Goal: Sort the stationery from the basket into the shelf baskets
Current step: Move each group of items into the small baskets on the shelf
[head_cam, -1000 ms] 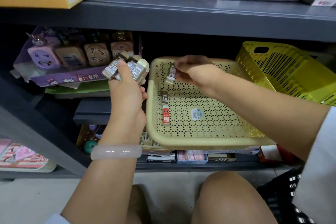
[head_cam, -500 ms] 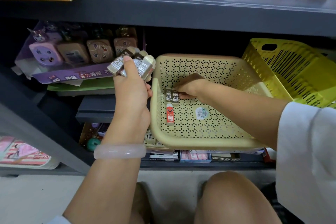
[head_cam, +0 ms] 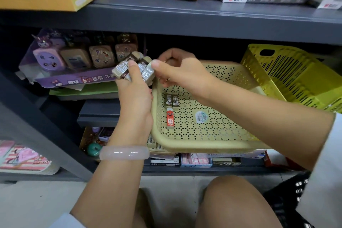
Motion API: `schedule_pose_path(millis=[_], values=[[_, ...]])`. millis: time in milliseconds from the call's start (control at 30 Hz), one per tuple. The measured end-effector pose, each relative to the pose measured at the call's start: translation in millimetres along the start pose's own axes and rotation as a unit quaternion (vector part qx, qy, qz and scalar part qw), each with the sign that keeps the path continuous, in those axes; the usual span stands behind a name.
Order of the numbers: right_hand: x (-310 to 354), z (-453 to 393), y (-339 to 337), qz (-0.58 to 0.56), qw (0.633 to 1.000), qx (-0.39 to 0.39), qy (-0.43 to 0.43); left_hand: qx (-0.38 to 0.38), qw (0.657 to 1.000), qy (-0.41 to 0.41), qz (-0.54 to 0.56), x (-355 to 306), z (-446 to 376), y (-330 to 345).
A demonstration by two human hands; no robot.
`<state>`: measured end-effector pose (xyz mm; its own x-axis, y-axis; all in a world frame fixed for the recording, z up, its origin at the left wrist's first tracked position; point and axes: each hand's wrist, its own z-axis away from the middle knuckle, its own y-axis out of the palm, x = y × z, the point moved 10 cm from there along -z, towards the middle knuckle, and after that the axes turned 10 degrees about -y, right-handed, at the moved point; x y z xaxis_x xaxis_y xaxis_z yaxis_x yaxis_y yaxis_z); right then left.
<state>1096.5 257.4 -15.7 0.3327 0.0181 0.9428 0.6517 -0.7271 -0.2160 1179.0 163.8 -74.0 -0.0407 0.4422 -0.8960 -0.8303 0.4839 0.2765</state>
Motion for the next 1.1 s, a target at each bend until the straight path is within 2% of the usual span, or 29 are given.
schedule_pose_path(millis=[167, 300, 433, 500, 567, 667, 800, 933, 1000, 1033, 1100], values=[[10.4, 4.3, 0.7, 0.023, 0.999, -0.009, -0.031, -0.004, 1.0, 0.002, 0.003, 0.5, -0.3, -0.8], [8.5, 4.2, -2.4, -0.005, 0.999, -0.017, -0.039, 0.006, 1.0, 0.002, 0.009, 1.0, -0.6, 2.0], [-10.8, -2.6, -32.9, -0.096, 0.989, -0.113, -0.008, 0.013, 1.0, -0.008, 0.013, 3.6, -3.8, 1.0], [-30.0, -5.2, -51.6, -0.065, 0.989, -0.127, 0.032, 0.012, 1.0, -0.014, 0.012, 4.6, -5.6, -0.3], [-57.8, -3.7, -64.0, 0.039, 0.989, -0.095, 0.106, 0.011, 1.0, -0.019, 0.012, 5.4, -6.6, -0.9], [-101.6, 4.5, -69.8, 0.173, 0.959, -0.03, 0.221, 0.011, 1.0, -0.023, 0.009, 5.8, -7.0, 0.4], [-127.8, 9.8, -56.8, 0.182, 0.944, 0.011, 0.275, 0.014, 1.0, -0.027, 0.003, 6.0, -7.4, 2.1], [-127.9, 5.2, -53.0, 0.202, 0.946, 0.034, 0.251, 0.013, 1.0, -0.025, 0.001, 5.5, -7.4, 2.4], [-117.1, -0.2, -49.6, 0.263, 0.941, 0.095, 0.189, 0.014, 1.0, -0.024, 0.005, 5.0, -6.9, 2.7], [-113.0, -0.5, -45.6, 0.318, 0.924, 0.144, 0.156, 0.015, 1.0, -0.022, 0.005, 4.5, -6.4, 3.2], [-113.1, 3.7, -35.4, 0.423, 0.867, 0.236, 0.114, 0.014, 1.0, -0.019, 0.008, 3.5, -5.7, 3.6]])
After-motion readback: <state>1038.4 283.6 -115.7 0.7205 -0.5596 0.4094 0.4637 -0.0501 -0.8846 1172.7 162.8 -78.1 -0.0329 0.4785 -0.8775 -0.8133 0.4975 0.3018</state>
